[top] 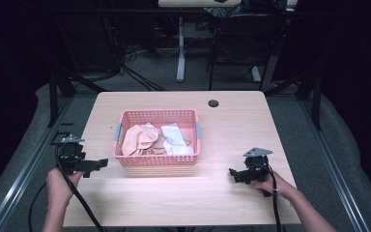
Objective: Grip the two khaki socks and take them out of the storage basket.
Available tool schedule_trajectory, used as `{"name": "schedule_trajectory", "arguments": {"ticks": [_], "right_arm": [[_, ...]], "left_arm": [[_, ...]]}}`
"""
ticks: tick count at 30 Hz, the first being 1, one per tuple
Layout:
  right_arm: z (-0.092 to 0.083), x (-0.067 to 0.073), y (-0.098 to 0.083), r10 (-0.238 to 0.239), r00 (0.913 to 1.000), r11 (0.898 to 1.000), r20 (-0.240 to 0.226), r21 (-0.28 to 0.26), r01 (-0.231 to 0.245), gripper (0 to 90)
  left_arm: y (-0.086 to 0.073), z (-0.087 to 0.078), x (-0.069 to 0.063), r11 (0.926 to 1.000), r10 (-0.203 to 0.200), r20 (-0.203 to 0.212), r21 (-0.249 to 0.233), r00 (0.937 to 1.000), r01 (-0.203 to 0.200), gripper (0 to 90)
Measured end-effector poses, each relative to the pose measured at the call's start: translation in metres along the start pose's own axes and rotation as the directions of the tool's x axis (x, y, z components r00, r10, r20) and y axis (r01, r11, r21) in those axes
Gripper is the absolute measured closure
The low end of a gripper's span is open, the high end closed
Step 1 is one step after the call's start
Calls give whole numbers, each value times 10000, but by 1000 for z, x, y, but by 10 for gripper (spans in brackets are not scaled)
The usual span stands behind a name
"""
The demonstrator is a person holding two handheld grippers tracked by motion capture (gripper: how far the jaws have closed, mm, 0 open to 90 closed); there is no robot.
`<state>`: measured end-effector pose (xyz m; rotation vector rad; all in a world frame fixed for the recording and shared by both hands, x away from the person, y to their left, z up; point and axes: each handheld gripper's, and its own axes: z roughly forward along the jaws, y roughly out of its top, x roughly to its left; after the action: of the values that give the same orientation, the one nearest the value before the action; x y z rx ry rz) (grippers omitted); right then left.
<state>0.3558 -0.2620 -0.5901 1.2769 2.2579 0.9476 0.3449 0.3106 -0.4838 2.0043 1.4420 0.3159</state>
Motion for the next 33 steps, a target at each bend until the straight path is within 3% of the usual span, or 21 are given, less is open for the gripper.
{"name": "schedule_trajectory", "arguments": {"ticks": [7,9,10,12,17,22,26,33], "right_arm": [[0,0,0,-53,10000,10000,-17,12,53,0],[0,1,0,-28,10000,10000,-30,-16,28,0],[0,1,0,-28,10000,10000,-30,-16,28,0],[-1,1,0,-24,10000,10000,-59,67,24,0],[-1,1,0,-42,10000,10000,-75,43,42,0],[-1,2,0,-49,10000,10000,14,20,49,0],[-1,2,0,-27,10000,10000,-41,10,27,0],[0,2,0,-51,10000,10000,-84,32,51,0]], "left_arm": [[21,-14,-1,9997,226,-100,24,9997,-226,2],[35,-18,-4,9987,471,-7,169,9989,-471,2],[35,-18,-4,9987,471,-7,169,9989,-471,1],[51,-22,-8,9982,519,86,281,9986,-521,2],[71,-24,-15,9951,856,-68,512,9963,-851,1],[86,-20,-19,9944,875,62,582,9961,-877,1],[100,-15,-24,9915,1110,55,671,9938,-1111,0],[122,10,-35,9825,1518,382,1035,9877,-1550,1]]}}
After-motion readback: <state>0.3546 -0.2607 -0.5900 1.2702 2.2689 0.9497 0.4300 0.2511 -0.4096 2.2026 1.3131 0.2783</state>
